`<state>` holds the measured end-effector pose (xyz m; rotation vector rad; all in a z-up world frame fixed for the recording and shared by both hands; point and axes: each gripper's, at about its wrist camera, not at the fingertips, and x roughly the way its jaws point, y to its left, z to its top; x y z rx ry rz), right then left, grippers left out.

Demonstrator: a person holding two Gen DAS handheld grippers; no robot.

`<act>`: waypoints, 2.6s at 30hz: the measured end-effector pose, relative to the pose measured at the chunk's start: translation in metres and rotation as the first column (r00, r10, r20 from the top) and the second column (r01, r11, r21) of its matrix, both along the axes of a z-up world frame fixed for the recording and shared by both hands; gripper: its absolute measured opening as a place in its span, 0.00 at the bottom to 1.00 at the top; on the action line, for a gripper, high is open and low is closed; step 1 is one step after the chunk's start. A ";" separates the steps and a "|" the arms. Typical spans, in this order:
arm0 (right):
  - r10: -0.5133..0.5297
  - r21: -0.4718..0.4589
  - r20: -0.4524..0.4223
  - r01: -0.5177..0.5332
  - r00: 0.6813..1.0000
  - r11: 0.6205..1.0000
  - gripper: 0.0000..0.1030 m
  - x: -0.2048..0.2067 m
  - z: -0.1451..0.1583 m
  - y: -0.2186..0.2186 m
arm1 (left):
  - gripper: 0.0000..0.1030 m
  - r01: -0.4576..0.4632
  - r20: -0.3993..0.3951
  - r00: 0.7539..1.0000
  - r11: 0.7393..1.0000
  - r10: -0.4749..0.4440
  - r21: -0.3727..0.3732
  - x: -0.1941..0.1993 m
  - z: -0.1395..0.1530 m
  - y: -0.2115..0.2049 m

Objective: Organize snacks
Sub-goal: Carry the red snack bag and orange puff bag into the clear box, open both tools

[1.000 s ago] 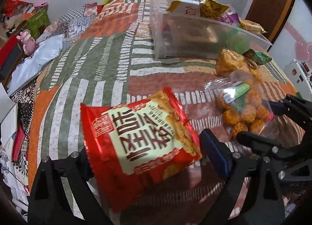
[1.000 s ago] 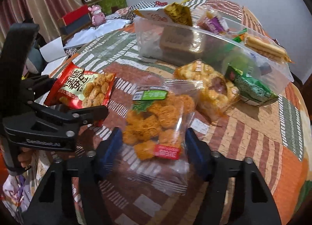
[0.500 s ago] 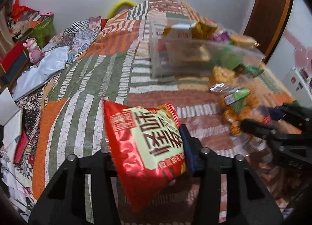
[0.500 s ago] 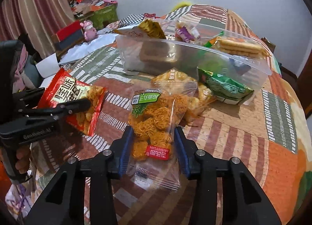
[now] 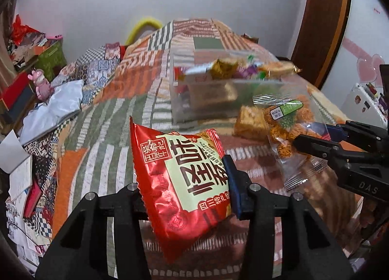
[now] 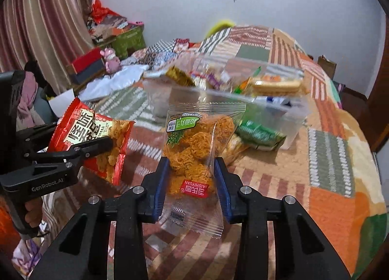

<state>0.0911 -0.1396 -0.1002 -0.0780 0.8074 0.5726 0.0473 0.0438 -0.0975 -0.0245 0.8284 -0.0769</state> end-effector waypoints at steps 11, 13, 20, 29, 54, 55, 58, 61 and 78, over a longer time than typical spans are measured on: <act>-0.077 0.072 0.076 0.071 0.994 0.995 0.33 0.024 0.034 -0.023 | 0.45 -0.014 0.092 0.996 0.997 0.021 -0.079 0.026 0.042 -0.004; -0.094 0.082 0.088 0.087 0.992 0.993 0.33 0.031 0.038 -0.025 | 0.45 -0.011 0.108 0.994 0.996 0.020 -0.090 0.033 0.050 -0.006; -0.132 0.105 0.105 0.121 0.986 0.987 0.33 0.055 0.046 -0.030 | 0.45 0.002 0.157 0.988 0.996 0.012 -0.086 0.061 0.068 -0.019; -0.140 0.096 0.115 0.129 0.984 0.987 0.33 0.083 0.049 -0.021 | 0.45 0.001 0.160 0.987 0.997 0.012 -0.079 0.104 0.073 -0.027; -0.117 0.007 0.051 0.117 0.992 0.993 0.36 0.143 0.014 0.003 | 0.49 -0.085 0.053 0.995 0.995 0.088 -0.055 0.186 0.019 -0.016; -0.122 0.005 0.048 0.122 0.991 0.993 0.36 0.144 0.013 0.003 | 0.50 -0.090 0.046 0.995 0.995 0.092 -0.053 0.187 0.017 -0.016; -0.137 -0.005 0.044 0.137 0.990 0.991 0.40 0.146 0.012 0.001 | 0.53 -0.096 0.027 0.995 0.994 0.098 -0.053 0.189 0.012 -0.015; -0.138 -0.001 0.044 0.139 0.989 0.990 0.49 0.146 0.013 0.000 | 0.59 -0.100 0.012 0.995 0.993 0.101 -0.055 0.191 0.009 -0.014; -0.131 -0.002 0.130 0.132 0.983 0.991 0.71 0.109 0.045 -0.008 | 0.81 -0.064 0.038 0.997 0.997 0.065 -0.042 0.154 0.037 -0.016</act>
